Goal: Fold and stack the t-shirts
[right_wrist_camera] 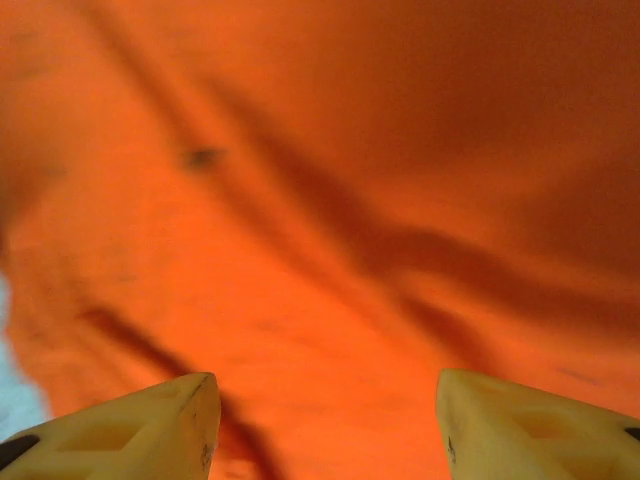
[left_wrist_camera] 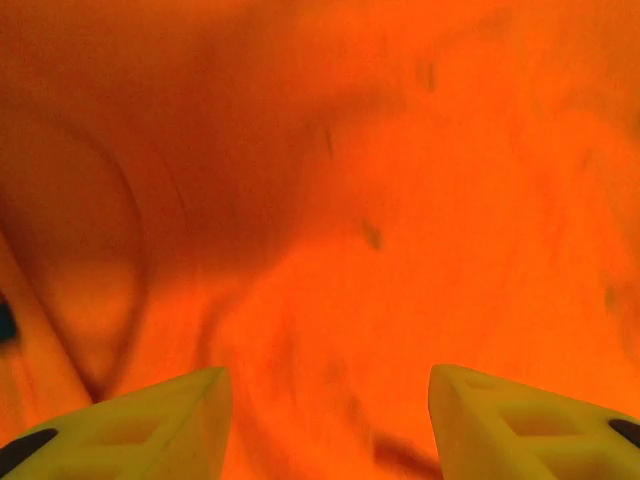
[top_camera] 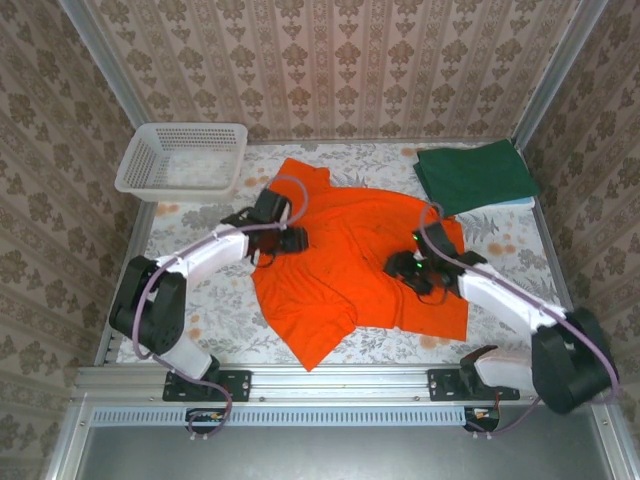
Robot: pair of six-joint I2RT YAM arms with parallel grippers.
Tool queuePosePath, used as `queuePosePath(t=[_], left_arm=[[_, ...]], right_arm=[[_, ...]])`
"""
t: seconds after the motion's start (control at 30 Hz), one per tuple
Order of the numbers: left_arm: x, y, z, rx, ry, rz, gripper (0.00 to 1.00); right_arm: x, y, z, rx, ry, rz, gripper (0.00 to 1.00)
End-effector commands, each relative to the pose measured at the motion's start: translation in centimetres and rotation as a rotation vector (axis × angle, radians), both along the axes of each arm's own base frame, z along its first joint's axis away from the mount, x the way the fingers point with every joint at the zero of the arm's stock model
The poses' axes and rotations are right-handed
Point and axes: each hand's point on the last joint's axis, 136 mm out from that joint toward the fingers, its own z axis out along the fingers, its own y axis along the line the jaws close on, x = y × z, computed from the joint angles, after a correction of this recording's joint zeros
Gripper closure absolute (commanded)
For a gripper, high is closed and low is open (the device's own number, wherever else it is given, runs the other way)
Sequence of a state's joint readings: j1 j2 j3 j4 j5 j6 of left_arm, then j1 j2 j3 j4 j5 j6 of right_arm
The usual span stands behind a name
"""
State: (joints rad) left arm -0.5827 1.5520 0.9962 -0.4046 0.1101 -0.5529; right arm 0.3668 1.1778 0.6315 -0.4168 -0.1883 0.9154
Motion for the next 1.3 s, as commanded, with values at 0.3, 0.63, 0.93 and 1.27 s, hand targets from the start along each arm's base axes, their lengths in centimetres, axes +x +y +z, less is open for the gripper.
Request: queuePosePath(t=[0.3, 0.63, 0.93, 1.27], left_arm=[[-20.9, -1.7, -0.1, 0.051, 0.216, -0.485, 0.49], [-27.2, -1.5, -3.7, 0.163, 0.292, -0.682, 0.53], [-27.5, -2.0, -5.6, 0.249, 0.300, -0.728, 0.56], [-26.6, -1.6, -7.1, 0.331, 0.289, -0.698, 0.78]], right_arm=[[-5.4, -6.4, 0.0, -0.207, 0.112, -0.004, 0.32], [-5.0, -5.2, -1.8, -0.150, 0.172, 0.027, 0.36], [-4.9, -5.0, -1.6, -0.140, 0.157, 0.037, 0.36], [-4.9, -5.2, -1.6, -0.147, 0.156, 0.025, 0.36]])
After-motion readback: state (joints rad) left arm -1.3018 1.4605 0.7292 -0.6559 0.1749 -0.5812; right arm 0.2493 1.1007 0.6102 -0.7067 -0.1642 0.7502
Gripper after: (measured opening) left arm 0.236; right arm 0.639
